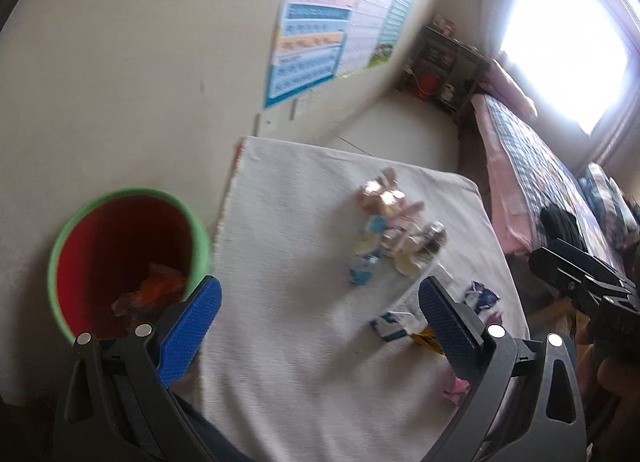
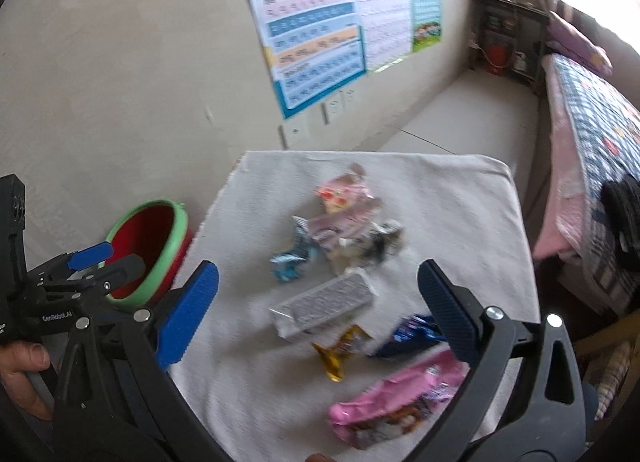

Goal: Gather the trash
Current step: 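Move both open tools back over the remaining wrappers on the table, then grasp the white milk carton with the left tool while the right tool grasps the blue wrapper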

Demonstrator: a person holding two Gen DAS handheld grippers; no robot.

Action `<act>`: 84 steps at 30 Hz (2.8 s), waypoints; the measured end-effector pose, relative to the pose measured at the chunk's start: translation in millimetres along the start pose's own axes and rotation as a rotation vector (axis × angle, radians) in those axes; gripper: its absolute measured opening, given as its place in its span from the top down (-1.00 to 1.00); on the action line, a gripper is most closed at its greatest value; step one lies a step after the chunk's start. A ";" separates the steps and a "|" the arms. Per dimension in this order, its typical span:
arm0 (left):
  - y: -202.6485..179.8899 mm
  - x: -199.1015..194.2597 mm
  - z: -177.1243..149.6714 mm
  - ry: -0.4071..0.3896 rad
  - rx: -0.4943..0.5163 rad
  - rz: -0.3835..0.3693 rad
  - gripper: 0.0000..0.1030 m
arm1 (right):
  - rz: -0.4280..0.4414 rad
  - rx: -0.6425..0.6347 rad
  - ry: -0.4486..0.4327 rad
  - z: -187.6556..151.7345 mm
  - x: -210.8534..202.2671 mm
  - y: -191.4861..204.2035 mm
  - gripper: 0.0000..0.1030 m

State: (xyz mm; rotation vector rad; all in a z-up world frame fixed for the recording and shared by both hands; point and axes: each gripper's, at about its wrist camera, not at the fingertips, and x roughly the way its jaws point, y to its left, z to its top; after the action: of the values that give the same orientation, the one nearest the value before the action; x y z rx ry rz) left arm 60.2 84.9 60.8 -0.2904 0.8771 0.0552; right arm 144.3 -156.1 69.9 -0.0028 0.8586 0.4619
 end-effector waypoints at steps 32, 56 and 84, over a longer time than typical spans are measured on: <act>-101.4 102.4 -10.3 0.267 0.222 -0.080 -0.84 | -0.091 0.193 0.192 -44.4 49.1 -122.6 -0.91; -97.9 164.1 -24.2 0.405 0.246 -0.076 -0.60 | -0.031 0.256 0.337 -65.3 116.1 -144.8 -0.78; -104.7 137.5 -26.2 0.377 0.292 -0.102 0.23 | 0.040 0.227 0.276 -52.6 90.0 -131.6 0.37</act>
State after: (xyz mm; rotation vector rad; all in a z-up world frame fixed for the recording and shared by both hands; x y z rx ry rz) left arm 146.1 -32.5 -36.3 -0.0701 1.2266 -0.2279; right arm 208.2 -249.3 -54.2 0.1630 1.1803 0.4047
